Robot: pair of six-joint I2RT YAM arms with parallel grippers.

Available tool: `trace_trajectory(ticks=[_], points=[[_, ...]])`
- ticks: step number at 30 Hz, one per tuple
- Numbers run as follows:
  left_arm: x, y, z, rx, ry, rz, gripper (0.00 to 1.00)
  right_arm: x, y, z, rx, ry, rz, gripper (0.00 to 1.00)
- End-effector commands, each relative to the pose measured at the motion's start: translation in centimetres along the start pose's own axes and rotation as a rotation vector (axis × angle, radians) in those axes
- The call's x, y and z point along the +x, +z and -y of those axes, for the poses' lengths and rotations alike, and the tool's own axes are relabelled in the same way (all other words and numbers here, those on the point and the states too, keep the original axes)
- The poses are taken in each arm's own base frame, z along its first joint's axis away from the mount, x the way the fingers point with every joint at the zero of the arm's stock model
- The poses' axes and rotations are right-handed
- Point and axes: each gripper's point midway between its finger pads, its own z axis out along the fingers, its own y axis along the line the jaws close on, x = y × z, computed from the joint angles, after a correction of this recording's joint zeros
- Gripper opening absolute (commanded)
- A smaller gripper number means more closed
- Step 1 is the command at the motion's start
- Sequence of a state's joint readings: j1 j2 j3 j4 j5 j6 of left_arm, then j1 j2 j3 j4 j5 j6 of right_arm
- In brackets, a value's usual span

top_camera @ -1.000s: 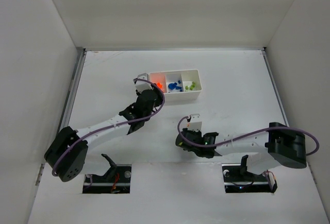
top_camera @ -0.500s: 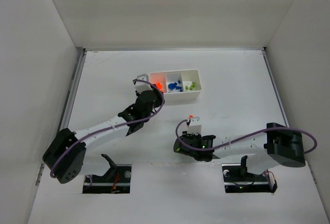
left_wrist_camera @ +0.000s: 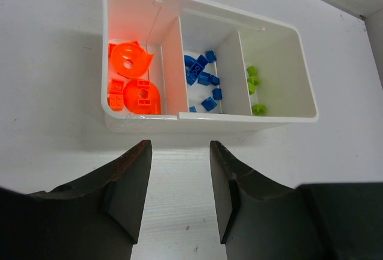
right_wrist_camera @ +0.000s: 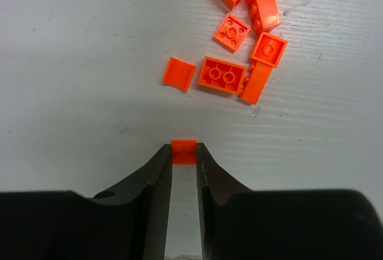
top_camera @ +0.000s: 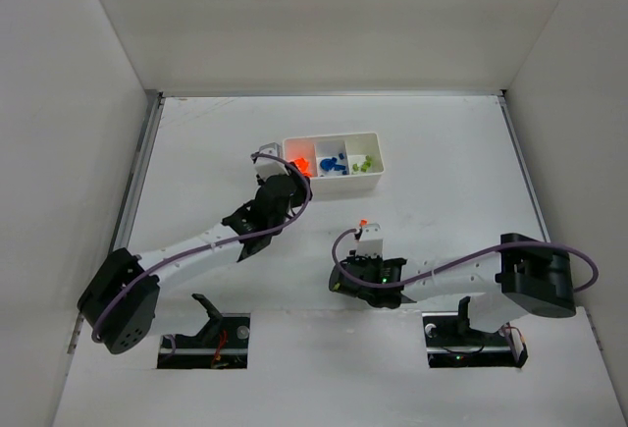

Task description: Sort the legos into containers by color

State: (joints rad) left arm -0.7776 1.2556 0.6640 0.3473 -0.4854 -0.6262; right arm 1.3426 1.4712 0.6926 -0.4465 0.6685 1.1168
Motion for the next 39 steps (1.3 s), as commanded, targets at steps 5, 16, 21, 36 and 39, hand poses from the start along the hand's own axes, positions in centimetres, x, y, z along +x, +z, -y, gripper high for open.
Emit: trace_trajectory(ticks=[5, 16, 21, 36, 39], points=[[-1.9, -2.0, -0.4, 0.030, -0.053, 0.059, 0.41, -0.2, -0.6, -0.3, -0.002, 0.000, 0.004, 0.19], [-2.2, -5.4, -3.1, 0.039, -0.069, 0.084, 0.41, -15.4, -3.3, -2.9, -0.171, 0.059, 0.272, 0.18], [-0.9, -6.5, -5.1, 0.020, -0.065, 0.067, 0.41, -23.8, -3.0, -4.9, -0.262, 0.097, 0.376, 0.17], [1.6, -6.4, -5.6, 0.024, -0.002, -0.004, 0.42, -4.3, -2.9, -5.9, -0.230, -0.066, 0.027, 0.43], [1.8, -6.4, -5.3, 0.031, 0.004, -0.007, 0.42, -2.3, -2.6, -5.4, -0.182, -0.072, -0.013, 0.47]])
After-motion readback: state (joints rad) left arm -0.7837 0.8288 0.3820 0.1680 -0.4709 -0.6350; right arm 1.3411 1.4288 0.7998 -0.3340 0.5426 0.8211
